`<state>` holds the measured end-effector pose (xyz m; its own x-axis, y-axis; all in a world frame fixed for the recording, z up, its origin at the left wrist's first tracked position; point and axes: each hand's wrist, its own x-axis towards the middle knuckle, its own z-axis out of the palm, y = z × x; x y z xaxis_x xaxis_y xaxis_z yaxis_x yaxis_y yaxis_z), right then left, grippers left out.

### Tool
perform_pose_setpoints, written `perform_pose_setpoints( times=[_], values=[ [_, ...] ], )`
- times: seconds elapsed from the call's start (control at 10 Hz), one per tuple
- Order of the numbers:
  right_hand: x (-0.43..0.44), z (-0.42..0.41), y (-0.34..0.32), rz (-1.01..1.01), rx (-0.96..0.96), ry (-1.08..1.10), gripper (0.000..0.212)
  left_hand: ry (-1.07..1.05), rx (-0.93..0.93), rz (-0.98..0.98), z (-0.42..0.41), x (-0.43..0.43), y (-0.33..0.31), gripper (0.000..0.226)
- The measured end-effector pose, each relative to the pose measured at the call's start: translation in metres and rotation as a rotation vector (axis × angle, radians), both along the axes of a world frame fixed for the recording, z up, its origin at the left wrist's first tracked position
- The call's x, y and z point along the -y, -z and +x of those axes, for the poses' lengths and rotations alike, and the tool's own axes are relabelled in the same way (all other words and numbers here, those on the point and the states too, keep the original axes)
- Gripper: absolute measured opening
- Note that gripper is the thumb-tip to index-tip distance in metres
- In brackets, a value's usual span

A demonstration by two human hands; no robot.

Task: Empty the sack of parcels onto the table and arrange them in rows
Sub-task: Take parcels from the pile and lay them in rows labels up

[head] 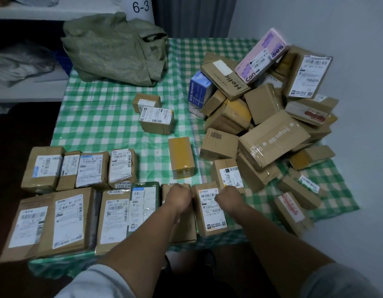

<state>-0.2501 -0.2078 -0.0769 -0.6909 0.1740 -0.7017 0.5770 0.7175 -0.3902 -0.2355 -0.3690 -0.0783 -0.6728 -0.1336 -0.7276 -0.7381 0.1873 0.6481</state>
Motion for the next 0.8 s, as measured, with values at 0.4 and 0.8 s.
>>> perform_pose_setpoints(
  times=[0.4, 0.8],
  values=[
    [0.071, -0.045, -0.031, -0.079, -0.192, 0.034, 0.018, -0.056, -0.073, 0.023, -0.03, 0.068, -0.026, 0.01],
    [0.134, -0.075, -0.012, 0.11, -0.203, -0.056, 0.104, -0.362, -0.027, 0.078, -0.03, 0.108, -0.018, 0.018]
  ],
)
